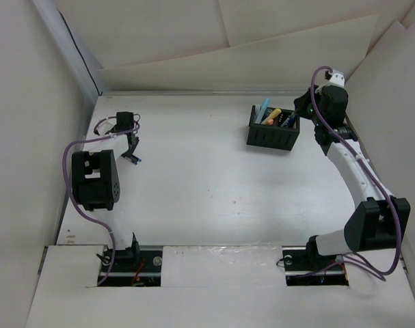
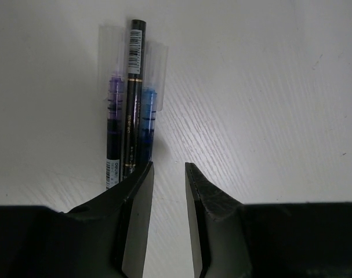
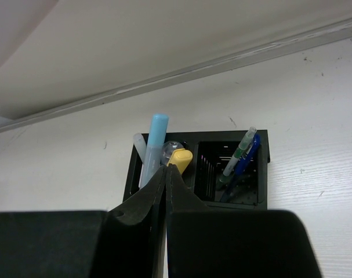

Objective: Sort the stationery into containers
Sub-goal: Pick up the pen from the center of the board.

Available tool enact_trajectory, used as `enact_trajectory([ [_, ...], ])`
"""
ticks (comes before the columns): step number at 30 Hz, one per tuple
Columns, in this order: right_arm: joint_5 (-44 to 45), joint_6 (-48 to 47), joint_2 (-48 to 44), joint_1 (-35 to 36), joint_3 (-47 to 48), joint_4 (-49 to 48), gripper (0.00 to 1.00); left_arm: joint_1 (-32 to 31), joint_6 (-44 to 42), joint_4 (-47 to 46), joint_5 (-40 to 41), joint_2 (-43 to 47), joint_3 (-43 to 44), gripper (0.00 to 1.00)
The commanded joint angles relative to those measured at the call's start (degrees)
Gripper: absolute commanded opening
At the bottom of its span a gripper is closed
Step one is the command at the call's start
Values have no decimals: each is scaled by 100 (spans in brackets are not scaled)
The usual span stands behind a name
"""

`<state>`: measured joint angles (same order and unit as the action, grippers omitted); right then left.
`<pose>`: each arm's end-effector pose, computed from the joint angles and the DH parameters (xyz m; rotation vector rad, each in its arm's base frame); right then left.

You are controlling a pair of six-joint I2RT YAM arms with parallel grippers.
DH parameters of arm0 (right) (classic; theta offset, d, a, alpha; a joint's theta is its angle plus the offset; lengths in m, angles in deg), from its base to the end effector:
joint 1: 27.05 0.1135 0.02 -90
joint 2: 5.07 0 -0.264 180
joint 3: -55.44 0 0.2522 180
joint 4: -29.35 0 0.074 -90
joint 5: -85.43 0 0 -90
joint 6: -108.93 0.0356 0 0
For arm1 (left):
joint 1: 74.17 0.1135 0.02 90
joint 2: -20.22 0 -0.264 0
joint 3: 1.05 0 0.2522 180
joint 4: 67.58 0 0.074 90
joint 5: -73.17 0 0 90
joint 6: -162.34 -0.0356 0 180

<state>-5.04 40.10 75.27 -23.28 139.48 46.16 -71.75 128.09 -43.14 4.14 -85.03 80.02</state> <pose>0.3334 0.0223 0.3652 0.2681 1.7909 0.3177 0.3895 0.0292 0.1844 -1.2812 1.9666 -0.0096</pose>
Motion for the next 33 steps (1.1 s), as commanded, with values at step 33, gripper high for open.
enact_trajectory([
  [33, -111, 10, 79, 176, -85, -191, 5, 22, -29, -531, -278, 699, -472, 20],
])
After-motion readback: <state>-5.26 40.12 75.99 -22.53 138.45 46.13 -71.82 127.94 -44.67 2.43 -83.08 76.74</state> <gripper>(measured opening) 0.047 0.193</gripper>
